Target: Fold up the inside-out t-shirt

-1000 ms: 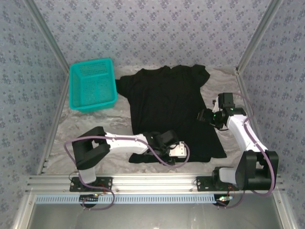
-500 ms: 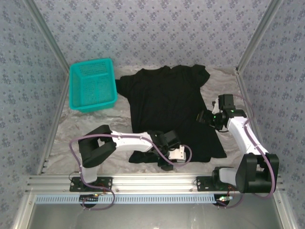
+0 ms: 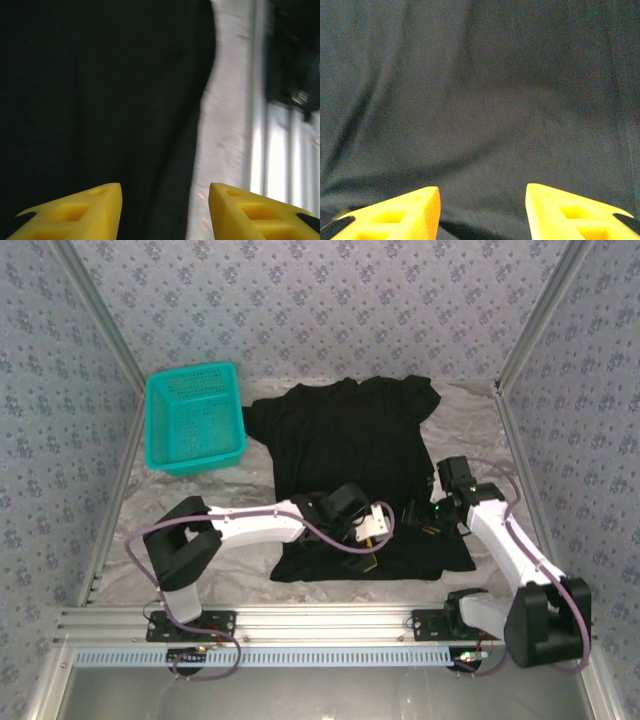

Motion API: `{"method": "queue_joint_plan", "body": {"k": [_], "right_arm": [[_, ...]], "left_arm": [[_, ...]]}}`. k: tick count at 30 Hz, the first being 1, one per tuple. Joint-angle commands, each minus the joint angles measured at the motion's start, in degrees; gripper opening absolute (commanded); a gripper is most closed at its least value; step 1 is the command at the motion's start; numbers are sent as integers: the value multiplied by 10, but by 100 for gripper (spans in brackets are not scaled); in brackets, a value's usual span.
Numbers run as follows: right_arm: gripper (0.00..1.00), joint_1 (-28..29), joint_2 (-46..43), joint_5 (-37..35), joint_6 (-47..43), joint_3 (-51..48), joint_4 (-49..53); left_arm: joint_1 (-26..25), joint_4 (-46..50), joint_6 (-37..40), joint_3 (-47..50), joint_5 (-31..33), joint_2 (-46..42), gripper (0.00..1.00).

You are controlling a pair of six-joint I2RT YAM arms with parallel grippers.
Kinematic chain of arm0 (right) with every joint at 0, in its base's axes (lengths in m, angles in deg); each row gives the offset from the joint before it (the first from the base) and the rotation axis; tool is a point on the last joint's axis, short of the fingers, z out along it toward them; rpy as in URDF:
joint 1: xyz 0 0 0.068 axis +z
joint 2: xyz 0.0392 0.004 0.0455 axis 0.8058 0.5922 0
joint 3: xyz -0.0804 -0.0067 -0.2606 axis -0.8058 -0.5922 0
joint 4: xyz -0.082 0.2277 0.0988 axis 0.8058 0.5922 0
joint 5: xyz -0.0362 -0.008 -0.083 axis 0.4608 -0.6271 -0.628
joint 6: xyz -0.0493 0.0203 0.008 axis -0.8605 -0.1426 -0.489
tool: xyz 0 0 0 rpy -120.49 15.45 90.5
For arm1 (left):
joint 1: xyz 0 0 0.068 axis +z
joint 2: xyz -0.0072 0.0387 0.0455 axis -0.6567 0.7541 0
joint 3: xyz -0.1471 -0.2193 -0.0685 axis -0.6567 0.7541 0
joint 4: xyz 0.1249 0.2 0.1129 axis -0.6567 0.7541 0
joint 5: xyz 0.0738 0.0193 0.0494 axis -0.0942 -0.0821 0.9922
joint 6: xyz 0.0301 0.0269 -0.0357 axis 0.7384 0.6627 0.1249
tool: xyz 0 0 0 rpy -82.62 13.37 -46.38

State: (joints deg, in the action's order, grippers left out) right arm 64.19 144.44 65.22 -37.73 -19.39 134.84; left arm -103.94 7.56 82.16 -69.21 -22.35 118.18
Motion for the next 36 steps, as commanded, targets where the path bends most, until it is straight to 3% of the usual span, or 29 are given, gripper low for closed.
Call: {"method": "queue_joint_plan", "body": {"k": [1, 5, 7, 11, 19, 22, 31, 36], "right_arm": [[49, 47, -31, -63, 84, -19, 79], [50, 128, 24, -86, 93, -20, 44], [49, 144, 51, -86, 95, -18, 22], [49, 139, 76, -85, 83, -15, 11], [50, 108, 74, -84, 55, -5, 23], [50, 96, 67, -78, 50, -8, 22], [51, 84, 40, -61, 18, 9, 36], [51, 86, 17, -30, -2, 16, 28]], "left_arm": [[0, -45, -42, -16, 86, 29, 49], [17, -69, -60, 14, 134, 32, 50], [21, -55, -41, 15, 110, 37, 50], [23, -23, -14, 7, 34, 48, 47], [38, 19, 0, -30, -39, 77, 23], [43, 23, -2, -38, -35, 79, 11], [86, -41, -90, -28, -55, 29, 0], [110, -76, -147, -16, -72, 12, 0]]}}
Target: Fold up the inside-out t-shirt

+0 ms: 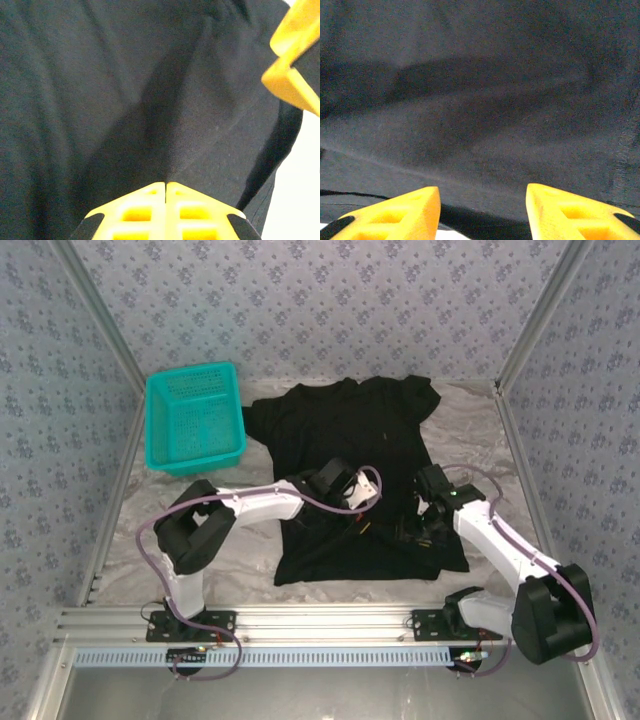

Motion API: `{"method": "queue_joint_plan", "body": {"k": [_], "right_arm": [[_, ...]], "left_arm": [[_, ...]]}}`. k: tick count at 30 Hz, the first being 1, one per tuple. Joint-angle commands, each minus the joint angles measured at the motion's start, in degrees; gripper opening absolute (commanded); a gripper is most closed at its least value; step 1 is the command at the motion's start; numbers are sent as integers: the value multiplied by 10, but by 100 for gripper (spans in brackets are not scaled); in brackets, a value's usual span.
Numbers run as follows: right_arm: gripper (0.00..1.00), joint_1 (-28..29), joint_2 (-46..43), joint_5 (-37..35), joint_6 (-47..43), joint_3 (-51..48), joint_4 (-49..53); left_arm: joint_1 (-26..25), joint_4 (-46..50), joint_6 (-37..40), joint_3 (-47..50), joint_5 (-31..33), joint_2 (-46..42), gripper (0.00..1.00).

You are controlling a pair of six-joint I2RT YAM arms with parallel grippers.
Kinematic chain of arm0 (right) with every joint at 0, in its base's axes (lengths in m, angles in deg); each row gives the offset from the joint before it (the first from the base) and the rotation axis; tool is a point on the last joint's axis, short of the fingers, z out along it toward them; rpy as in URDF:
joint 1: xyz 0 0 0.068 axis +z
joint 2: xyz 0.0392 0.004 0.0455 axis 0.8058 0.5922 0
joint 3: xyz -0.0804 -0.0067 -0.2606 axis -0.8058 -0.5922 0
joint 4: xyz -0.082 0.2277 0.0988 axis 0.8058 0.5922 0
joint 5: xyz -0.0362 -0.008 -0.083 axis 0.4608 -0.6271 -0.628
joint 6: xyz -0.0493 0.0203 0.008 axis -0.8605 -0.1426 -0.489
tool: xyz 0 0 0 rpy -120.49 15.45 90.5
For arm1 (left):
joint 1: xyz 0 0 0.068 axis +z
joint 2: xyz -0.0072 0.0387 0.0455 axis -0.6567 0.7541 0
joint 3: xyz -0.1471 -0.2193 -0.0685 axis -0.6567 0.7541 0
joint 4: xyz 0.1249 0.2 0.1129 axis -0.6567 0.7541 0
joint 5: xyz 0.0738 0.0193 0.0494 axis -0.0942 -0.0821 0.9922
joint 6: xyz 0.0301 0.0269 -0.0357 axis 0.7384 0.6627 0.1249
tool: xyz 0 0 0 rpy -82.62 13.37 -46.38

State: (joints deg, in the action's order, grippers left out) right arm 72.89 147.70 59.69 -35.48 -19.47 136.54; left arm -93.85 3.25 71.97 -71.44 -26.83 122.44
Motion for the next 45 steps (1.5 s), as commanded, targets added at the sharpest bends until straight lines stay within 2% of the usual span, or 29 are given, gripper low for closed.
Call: {"method": "queue_joint_plan", "body": {"k": [1, 6, 9, 12, 15, 19, 22, 25, 32, 40, 45], "right_arm": [[51, 1, -21, 33, -27, 15, 8], [51, 20, -28, 54, -29, 2, -22], [52, 32, -9, 46, -28, 2, -34], [48, 52, -23, 81, -43, -6, -62], [47, 94, -66, 123, -59, -32, -116], [42, 153, -126, 77, -53, -89, -225], [39, 195, -158, 40, -65, -140, -332], [35, 236, -154, -14, -105, -162, -406], [30, 325, -83, -157, -156, -229, -607], [28, 338, 96, -234, -180, -233, -778], [27, 336, 207, -266, -208, -182, -823]], "left_arm": [[12, -35, -49, 7, -26, -32, 0], [16, 3, -35, -11, 46, -15, 0], [16, 6, -31, -15, 39, -17, 0], [19, -10, -63, -7, 30, -50, 0], [24, -25, -124, 5, 76, -109, 0], [24, -44, -155, 24, 123, -178, 0], [24, -17, -158, 6, 121, -194, 0], [24, 22, -153, -19, 126, -192, 0], [24, 40, -153, -42, 116, -204, 0], [24, 35, -146, -55, 115, -243, 0], [24, 35, -146, -68, 112, -260, 0]]}}
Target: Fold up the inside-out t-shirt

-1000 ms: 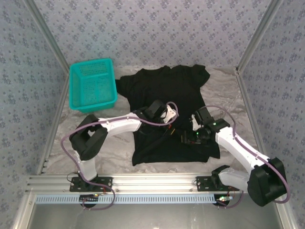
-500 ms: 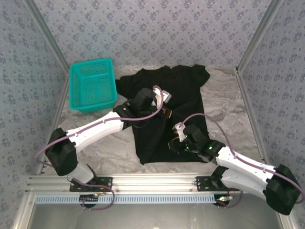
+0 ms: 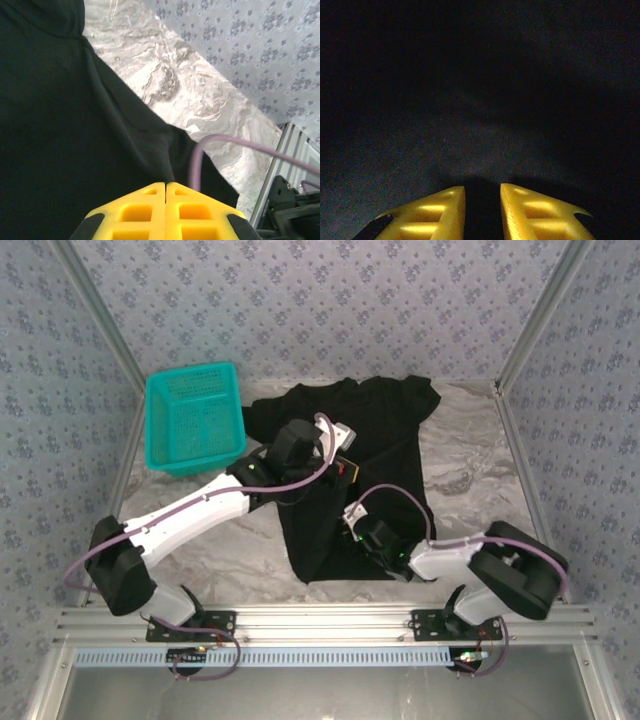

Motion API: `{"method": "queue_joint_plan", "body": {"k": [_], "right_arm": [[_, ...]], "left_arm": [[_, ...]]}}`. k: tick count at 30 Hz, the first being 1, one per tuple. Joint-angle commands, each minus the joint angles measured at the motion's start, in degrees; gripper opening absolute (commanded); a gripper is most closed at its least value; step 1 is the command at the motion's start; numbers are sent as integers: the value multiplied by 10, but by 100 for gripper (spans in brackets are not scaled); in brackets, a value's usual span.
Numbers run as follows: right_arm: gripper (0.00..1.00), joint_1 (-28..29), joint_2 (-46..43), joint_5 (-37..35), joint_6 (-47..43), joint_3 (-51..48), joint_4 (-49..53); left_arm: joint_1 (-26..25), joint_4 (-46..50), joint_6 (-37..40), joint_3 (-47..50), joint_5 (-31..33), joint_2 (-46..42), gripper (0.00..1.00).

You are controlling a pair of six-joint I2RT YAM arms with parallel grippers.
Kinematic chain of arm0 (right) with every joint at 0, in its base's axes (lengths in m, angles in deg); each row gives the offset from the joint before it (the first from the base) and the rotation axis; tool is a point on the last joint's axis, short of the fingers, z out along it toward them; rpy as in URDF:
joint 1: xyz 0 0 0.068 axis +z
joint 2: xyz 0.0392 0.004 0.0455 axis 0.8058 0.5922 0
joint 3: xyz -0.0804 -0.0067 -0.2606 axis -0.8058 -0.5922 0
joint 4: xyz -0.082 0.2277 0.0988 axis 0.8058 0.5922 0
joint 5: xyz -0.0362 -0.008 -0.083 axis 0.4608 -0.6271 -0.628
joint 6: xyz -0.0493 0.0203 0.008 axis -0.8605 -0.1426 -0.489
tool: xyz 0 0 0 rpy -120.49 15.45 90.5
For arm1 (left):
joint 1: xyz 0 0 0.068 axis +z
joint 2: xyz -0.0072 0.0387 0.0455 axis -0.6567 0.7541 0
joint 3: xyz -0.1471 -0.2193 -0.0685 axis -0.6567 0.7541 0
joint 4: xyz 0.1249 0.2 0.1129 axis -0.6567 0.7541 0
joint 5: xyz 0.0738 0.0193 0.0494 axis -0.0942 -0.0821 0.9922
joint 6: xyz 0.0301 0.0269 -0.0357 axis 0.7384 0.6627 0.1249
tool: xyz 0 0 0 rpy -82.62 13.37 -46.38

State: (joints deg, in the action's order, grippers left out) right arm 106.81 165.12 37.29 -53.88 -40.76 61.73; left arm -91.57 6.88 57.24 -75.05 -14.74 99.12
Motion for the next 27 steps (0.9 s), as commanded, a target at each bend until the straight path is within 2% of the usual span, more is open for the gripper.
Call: {"method": "queue_joint_plan", "body": {"k": [1, 8, 13, 22, 27], "right_arm": [[26, -12, 48, -42, -17, 36, -86], [27, -62, 104, -12, -3, 117, -94], [28, -90, 115, 22, 27, 128, -112], [31, -78, 195, -45, -21, 214, -107], [34, -108, 231, -64, -23, 251, -122]], "left_arm": [[2, 2, 2, -36, -11, -31, 0], [0, -17, -1, -55, -44, -67, 0], [-2, -7, 20, -66, -40, -78, 0], [-14, -30, 18, -90, -57, -70, 0], [-37, -27, 29, -102, -62, -64, 0]]}}
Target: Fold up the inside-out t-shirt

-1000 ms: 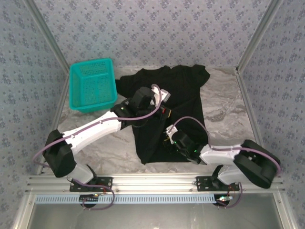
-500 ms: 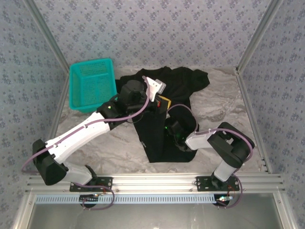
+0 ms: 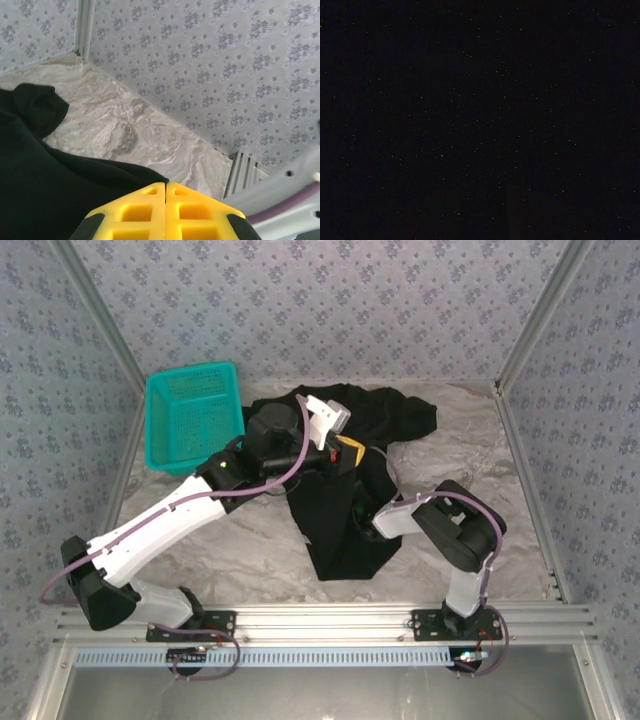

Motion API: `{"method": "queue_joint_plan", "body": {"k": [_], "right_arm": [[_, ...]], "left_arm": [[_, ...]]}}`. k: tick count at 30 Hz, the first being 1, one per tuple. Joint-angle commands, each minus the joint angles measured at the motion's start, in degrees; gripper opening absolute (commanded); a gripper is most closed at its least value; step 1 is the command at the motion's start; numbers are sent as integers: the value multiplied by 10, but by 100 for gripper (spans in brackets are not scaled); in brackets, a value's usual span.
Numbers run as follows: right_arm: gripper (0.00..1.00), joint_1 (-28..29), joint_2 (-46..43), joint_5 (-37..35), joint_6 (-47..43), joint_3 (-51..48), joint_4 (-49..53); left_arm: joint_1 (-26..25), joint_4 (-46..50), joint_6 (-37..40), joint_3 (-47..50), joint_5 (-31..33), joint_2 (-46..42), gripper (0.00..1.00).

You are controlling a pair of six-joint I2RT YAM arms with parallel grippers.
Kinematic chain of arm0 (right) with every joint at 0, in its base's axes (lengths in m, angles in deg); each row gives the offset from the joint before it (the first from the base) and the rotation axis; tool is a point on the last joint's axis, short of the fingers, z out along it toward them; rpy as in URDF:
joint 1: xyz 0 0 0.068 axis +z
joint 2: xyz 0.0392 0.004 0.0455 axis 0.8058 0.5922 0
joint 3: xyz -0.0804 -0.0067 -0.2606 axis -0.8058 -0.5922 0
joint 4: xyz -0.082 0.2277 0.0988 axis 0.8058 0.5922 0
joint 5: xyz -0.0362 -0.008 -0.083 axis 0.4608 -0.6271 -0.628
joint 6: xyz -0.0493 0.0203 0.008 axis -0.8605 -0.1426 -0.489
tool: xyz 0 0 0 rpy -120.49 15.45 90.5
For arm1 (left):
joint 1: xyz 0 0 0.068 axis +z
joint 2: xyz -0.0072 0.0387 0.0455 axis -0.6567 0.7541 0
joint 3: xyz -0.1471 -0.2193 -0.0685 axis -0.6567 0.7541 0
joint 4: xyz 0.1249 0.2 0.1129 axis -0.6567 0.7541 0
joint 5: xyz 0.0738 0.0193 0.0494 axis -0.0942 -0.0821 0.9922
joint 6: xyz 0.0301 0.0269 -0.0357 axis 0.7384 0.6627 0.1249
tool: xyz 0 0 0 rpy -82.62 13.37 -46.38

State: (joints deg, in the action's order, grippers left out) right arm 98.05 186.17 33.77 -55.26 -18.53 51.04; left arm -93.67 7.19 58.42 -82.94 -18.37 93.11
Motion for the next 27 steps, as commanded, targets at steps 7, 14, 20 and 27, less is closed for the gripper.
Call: {"method": "queue_joint_plan", "body": {"k": [7, 14, 20, 27], "right_arm": [[36, -53, 75, -8, 22, 106, 4], [37, -92, 72, 33, 129, 134, 83], [39, -123, 42, 61, 175, 121, 166], [46, -150, -38, 92, 169, 9, 110]], "left_arm": [[-56, -41, 33, -38, -53, -16, 0], [-109, -58, 46, -11, -81, -21, 0], [-151, -94, 41, 18, -101, -10, 0], [-166, -141, 18, 60, -94, -15, 0]]}}
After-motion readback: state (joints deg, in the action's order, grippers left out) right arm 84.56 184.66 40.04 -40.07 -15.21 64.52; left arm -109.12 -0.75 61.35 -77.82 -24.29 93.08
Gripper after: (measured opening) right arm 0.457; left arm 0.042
